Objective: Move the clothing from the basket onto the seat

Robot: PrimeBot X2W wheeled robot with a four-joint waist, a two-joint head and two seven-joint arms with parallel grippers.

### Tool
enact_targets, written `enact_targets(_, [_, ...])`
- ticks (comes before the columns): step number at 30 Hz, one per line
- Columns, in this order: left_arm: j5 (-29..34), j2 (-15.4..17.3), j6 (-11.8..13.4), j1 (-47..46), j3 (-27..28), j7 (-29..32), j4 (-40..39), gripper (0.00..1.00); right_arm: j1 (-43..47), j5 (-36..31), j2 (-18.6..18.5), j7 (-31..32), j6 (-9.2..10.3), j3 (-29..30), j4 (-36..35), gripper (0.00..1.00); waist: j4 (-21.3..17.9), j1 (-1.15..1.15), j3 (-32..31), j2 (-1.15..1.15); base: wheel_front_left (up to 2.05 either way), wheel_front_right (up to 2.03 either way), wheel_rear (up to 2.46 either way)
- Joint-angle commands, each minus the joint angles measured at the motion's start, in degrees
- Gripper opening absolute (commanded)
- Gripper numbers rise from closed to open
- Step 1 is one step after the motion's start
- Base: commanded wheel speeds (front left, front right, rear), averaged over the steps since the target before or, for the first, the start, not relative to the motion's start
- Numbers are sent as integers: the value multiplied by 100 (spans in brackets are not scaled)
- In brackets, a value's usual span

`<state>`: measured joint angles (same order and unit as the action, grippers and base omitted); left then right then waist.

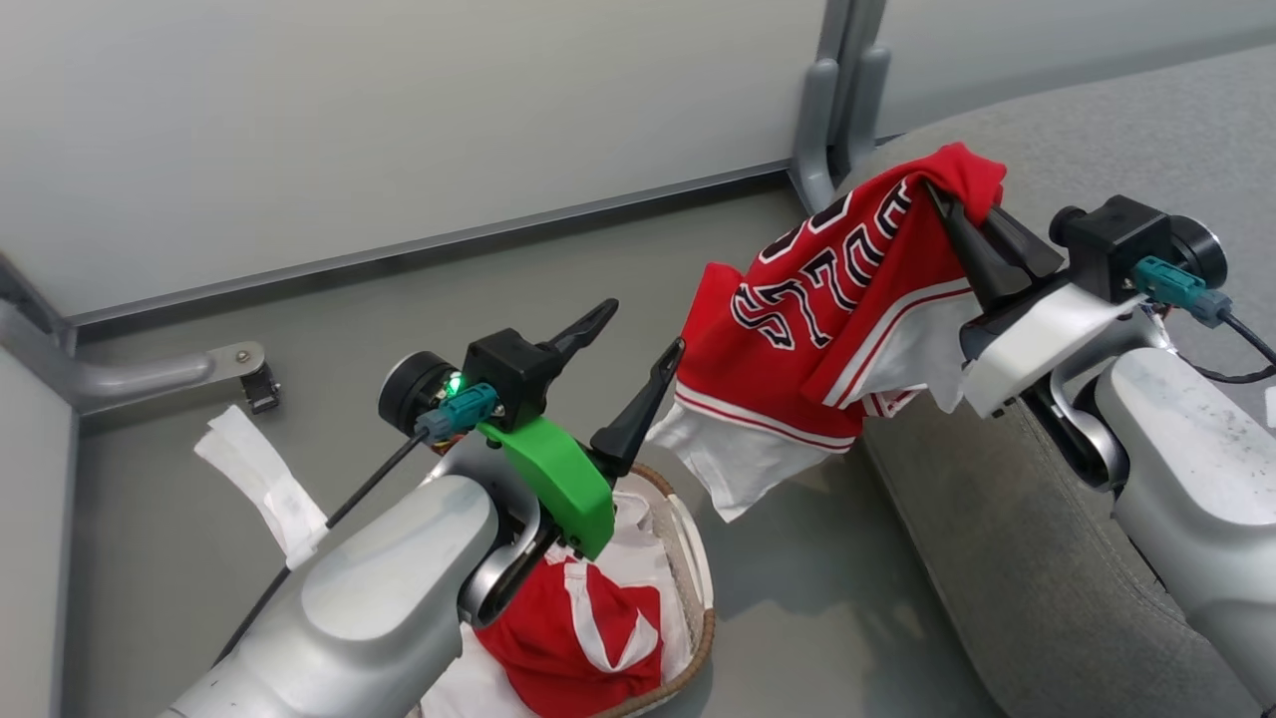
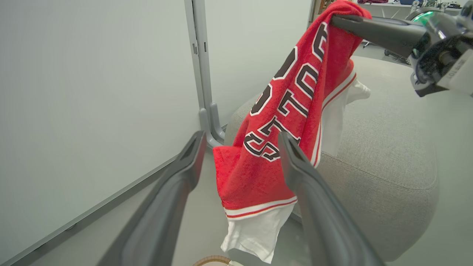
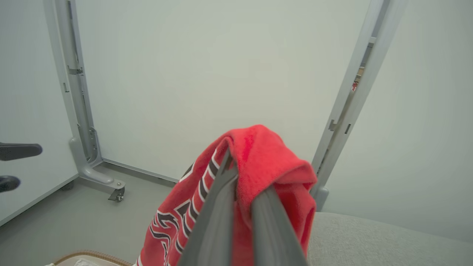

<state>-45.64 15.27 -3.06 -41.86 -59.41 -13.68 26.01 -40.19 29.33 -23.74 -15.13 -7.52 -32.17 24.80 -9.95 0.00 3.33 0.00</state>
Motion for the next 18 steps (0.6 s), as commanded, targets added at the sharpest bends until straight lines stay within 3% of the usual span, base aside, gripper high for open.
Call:
enact_targets(1, [59,-31,13,98,-36,-24,-44,100,125,-74,-43,-4,6,97,-58,0,-387,0,163,0,0,0,0])
enact_targets(11, [129,-49,72,126,-184,61,-239,100,463,-335,-73,-4,6,386,-416,0,-1348,0,444,0,0,0,0])
enact_targets(18, [139,30,145,53,-213,146,-314,100,784,-474,-80,-4,6,669,-640,0,-1730,0,628,0,0,0,0])
